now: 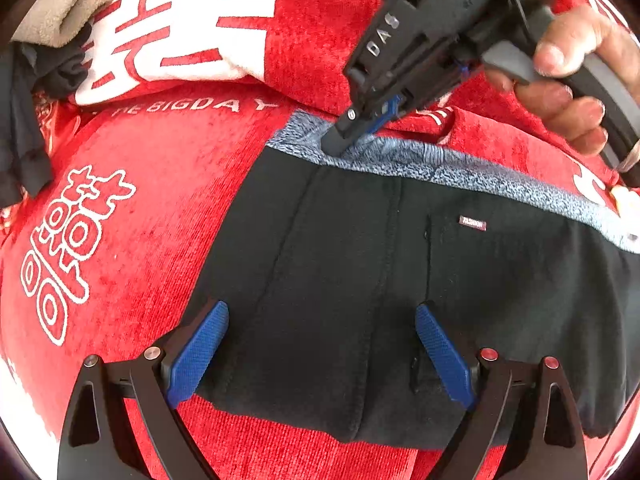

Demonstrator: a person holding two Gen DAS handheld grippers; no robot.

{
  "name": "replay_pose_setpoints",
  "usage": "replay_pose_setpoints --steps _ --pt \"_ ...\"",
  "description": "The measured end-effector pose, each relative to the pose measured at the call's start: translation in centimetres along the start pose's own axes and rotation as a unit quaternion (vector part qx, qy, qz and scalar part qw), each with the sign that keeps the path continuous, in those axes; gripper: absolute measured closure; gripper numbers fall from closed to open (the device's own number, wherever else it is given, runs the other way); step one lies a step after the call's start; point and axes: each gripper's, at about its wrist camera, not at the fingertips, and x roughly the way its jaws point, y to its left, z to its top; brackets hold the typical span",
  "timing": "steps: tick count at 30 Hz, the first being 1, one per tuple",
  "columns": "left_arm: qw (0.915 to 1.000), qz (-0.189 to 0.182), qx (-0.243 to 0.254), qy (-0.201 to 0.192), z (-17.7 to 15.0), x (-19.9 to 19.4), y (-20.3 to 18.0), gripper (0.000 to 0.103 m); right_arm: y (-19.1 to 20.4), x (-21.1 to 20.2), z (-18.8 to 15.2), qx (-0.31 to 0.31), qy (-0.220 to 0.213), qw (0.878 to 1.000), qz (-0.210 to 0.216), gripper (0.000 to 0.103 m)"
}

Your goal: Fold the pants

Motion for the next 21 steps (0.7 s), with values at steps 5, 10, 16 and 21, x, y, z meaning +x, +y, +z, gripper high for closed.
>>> replay_pose_setpoints --steps 5,10,16,21 --pt "0.9986 -0.009 -0.052 -0.002 0.1 -2.5 1.7 0.009 2.9 -2.7 0.6 -0.043 -0.031 0.998 0.042 0.096" --pt "0.9980 0.010 -0.061 0.016 -0.1 -2.8 3.3 0.009 0.8 1.6 1.0 -0.019 -0.014 0.999 -0.041 0.087" --pt "0.9976 -0.002 -0.069 -0.006 3.5 -4.5 4.1 0.009 0.2 -5.0 -1.5 0.047 -0.095 0.991 -0.082 0.069" --pt "0.9985 -0.009 -0.054 0.005 7.5 -1.0 2.1 0.009 -0.9 -8.4 -9.0 0.129 -0.124 0.981 -0.075 0.069"
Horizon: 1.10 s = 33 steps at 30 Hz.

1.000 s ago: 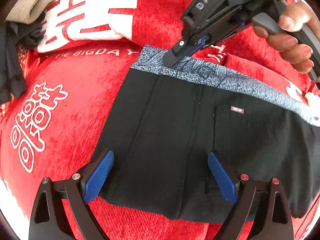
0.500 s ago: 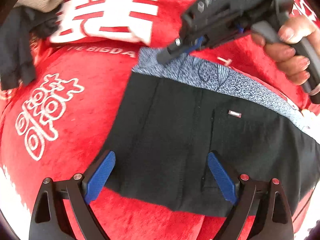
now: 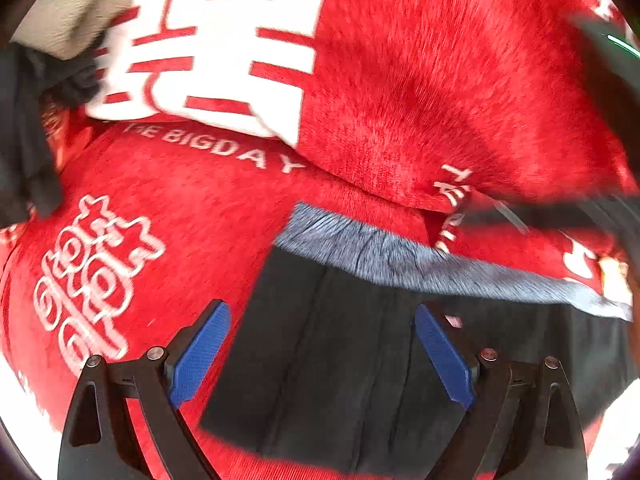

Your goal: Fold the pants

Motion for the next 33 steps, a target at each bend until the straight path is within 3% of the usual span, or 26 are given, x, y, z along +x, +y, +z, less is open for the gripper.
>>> replay_pose_setpoints --steps 3,5,7,9,10,12,15,19,21,23,26,28,30,33 --pt "0.9971 0.064 -0.015 0.037 0.4 5.1 0.1 0.009 -2.0 1.4 -4.3 0.029 0.028 0.999 -0.024 0.069" --pt "0.9970 0.051 -0.049 0.033 0.0 6.2 1.2 0.000 -3.9 2.4 -6.6 0.036 0.033 0.997 -0.065 0.073" --pt "0.9973 0.067 -0.027 0.017 -0.1 6.2 0.8 0.000 -6.8 1.1 -8.1 0.061 -0.012 0.997 -0.048 0.073" --pt "0.9967 0.080 -0.004 0.012 0.0 5.9 0.3 0.000 -9.8 -1.0 -9.2 0.114 -0.033 0.988 -0.103 0.071" --pt "0.9961 0.086 0.004 0.019 0.2 5.8 0.0 0.000 -11.6 -2.6 -10.2 0.153 -0.049 0.980 -0.117 0.069" --pt "0.9948 0.098 0.010 0.028 0.5 4.8 -0.5 0.000 -15.6 -6.8 -13.5 0.246 -0.088 0.962 -0.075 0.069" --pt "0.9944 0.098 0.034 0.023 0.1 1.9 -2.0 0.000 -18.7 -11.3 -19.1 0.312 -0.110 0.941 -0.070 0.069" --pt "0.9948 0.056 0.082 0.025 -1.7 -1.3 -8.0 0.000 -21.4 -15.6 -27.2 0.383 -0.118 0.913 -0.074 0.069" --pt "0.9919 0.039 0.116 0.032 -3.0 -1.5 -11.6 0.000 -23.0 -17.5 -31.5 0.421 -0.128 0.893 -0.089 0.069" --pt "0.9880 0.030 0.142 0.054 -4.7 -0.6 -14.9 0.000 -26.7 -20.4 -36.6 0.467 -0.142 0.866 -0.104 0.069" --pt "0.9869 0.022 0.124 0.101 -7.2 2.1 -16.4 0.000 -30.5 -23.3 -43.0 0.539 -0.167 0.818 -0.111 0.069" --pt "0.9942 0.003 0.063 0.087 -7.8 2.3 -15.4 0.000 -33.0 -24.6 -45.9 0.562 -0.179 0.800 -0.114 0.068" --pt "0.9941 -0.002 0.043 0.100 -7.6 2.5 -15.0 0.000 -34.9 -25.1 -47.5 0.570 -0.188 0.792 -0.112 0.065" --pt "0.9932 0.012 0.054 0.102 -7.4 2.6 -15.7 0.000 -36.4 -24.6 -48.2 0.578 -0.200 0.784 -0.106 0.062"
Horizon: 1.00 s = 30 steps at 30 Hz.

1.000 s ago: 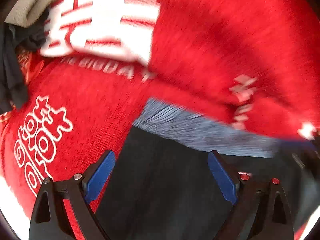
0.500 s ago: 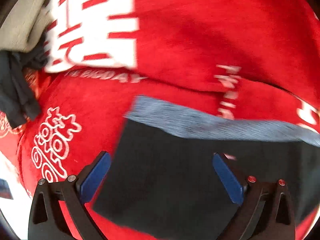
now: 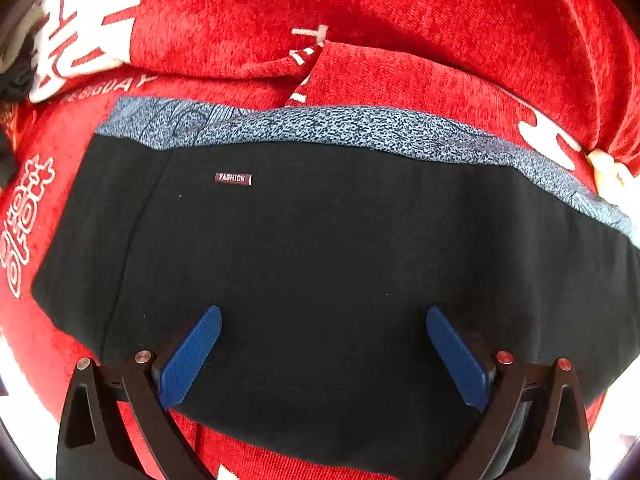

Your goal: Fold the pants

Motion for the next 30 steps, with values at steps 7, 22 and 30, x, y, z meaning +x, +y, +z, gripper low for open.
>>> replay_pose_setpoints --steps 7,22,30 --pt "0.9997 0.023 -0.005 0.008 0.3 0.1 -0.3 0.000 -0.9 0.6 2.7 0.033 -0.001 0.999 0.042 0.094" --pt "0.9994 0.023 0.012 0.021 0.7 -2.6 -1.1 0.000 -3.7 -3.2 0.6 0.015 -0.029 0.998 -0.062 0.058" --pt "0.9956 -0.047 0.074 -0.033 5.0 -3.2 -10.4 0.000 11.0 0.1 -0.5 -0.217 -0.005 0.976 0.014 0.058"
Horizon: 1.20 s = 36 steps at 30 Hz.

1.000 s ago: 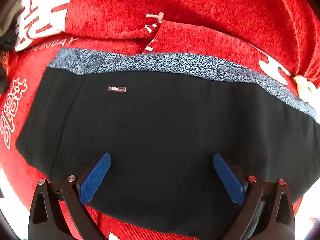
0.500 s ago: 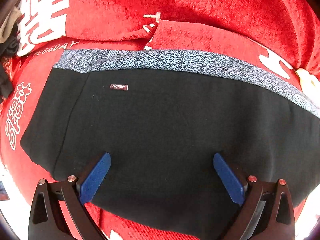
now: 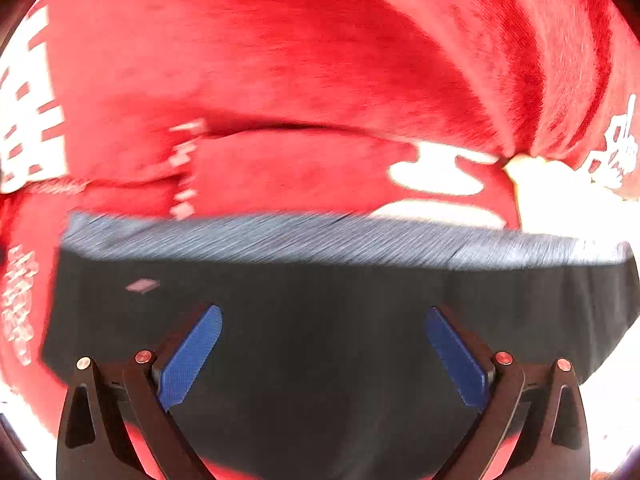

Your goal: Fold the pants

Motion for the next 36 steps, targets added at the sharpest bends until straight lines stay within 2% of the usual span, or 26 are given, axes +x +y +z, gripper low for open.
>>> replay_pose_setpoints --steps 3,5,6,8,9,10,11,12,13,15,17,21,24,26,28,31,33,36 --pt "0.9999 -0.003 -0.008 0.006 2.3 3.7 -3.2 0.000 5.8 5.2 1.3 -0.071 0.020 0.997 0.024 0.058" --pt "0.9993 0.037 -0.004 0.002 2.7 5.3 -4.7 0.000 8.1 8.8 1.6 -0.107 0.043 0.993 0.017 0.061" --pt "0.9987 0.050 -0.001 -0.008 2.9 5.9 -4.8 0.000 8.6 9.9 1.7 -0.125 0.034 0.992 -0.005 0.064" --pt "0.9987 0.046 -0.013 -0.019 3.3 6.5 -3.9 0.000 8.5 9.9 2.2 -0.145 0.000 0.989 -0.024 0.067" --pt "0.9987 0.043 -0.016 -0.019 3.6 6.6 -3.4 0.000 7.9 9.8 2.7 -0.147 -0.013 0.987 -0.070 0.067" --pt "0.9988 0.046 -0.011 -0.016 3.9 6.5 -2.9 0.000 7.2 9.7 3.1 -0.142 -0.017 0.986 -0.091 0.067" --pt "0.9987 0.050 -0.007 -0.010 4.1 6.3 -2.5 0.000 5.5 9.3 3.7 -0.116 -0.018 0.987 -0.109 0.067" --pt "0.9984 0.056 -0.008 -0.003 4.3 5.9 -1.8 0.000 4.1 8.8 4.1 -0.089 -0.014 0.990 -0.106 0.067" --pt "0.9980 0.062 -0.008 0.001 4.4 5.1 -1.0 0.000 2.4 7.5 4.5 -0.053 -0.007 0.995 -0.088 0.065" --pt "0.9984 0.056 -0.002 -0.004 3.9 3.2 0.4 0.000 1.2 5.4 4.0 -0.031 0.007 0.997 -0.065 0.063" --pt "0.9986 0.051 0.013 0.003 2.4 1.4 1.8 0.000 0.9 3.7 2.4 -0.012 0.017 1.000 -0.020 0.063" --pt "0.9968 0.063 0.037 0.033 -1.8 -1.2 4.2 0.000 2.4 2.2 -3.2 0.014 0.057 0.996 0.064 0.063" --pt "0.9965 0.056 0.033 0.052 -5.1 -2.0 5.4 0.000 4.7 2.9 -7.5 0.038 0.096 0.987 0.125 0.063" --pt "0.9929 0.065 0.053 0.084 -7.8 -0.5 5.0 0.000 7.1 4.1 -10.0 0.050 0.130 0.976 0.166 0.063" --pt "0.9963 0.056 0.023 0.060 -9.3 -0.6 5.6 0.000 9.6 5.3 -12.7 0.045 0.164 0.966 0.193 0.063" --pt "0.9972 0.041 -0.010 0.062 -9.5 -0.2 6.3 0.000 13.8 7.4 -14.0 0.039 0.196 0.952 0.233 0.063" --pt "0.9977 0.040 0.003 0.054 -9.5 -0.5 6.3 0.000 15.7 9.3 -14.8 0.060 0.211 0.943 0.250 0.063" --pt "0.9980 0.029 0.002 0.056 -9.4 -0.7 6.9 0.000 16.9 11.4 -14.8 0.091 0.206 0.943 0.243 0.063"
